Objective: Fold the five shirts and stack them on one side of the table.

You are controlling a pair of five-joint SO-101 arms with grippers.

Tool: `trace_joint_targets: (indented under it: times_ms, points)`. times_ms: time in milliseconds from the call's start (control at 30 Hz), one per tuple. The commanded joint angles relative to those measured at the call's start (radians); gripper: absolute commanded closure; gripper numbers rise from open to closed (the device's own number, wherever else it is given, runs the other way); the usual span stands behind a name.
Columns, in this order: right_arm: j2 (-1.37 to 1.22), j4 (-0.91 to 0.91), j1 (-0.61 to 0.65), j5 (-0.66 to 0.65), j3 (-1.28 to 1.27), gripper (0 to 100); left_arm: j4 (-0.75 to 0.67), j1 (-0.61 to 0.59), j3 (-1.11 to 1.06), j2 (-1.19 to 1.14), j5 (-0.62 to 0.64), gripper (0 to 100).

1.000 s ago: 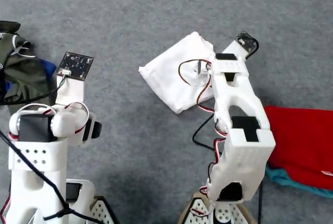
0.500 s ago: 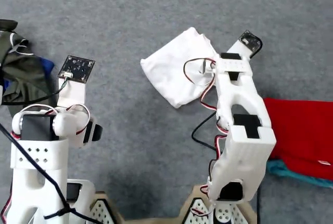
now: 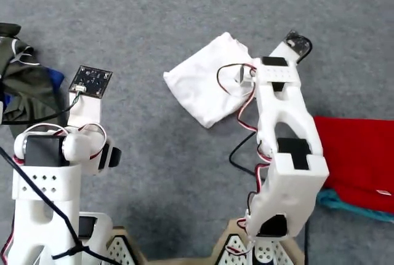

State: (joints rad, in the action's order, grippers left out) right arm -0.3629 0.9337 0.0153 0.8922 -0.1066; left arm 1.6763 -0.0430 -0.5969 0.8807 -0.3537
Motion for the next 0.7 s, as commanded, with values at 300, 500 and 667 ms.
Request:
trace_joint_targets:
  times_ms: [300, 500, 667]
  points:
    - [0.363, 0.101, -0.228, -0.110, 0.019, 99.3, 0.023, -0.003, 0.051, 0.007, -0.011, 80]
    - [0.492, 0.209, -0.410, -0.252, 0.019, 99.3, 0.025, -0.003, 0.051, 0.012, -0.011, 80]
    - [0.568, 0.336, -0.559, -0.414, 0.018, 99.3, 0.025, -0.002, 0.051, 0.012, -0.011, 80]
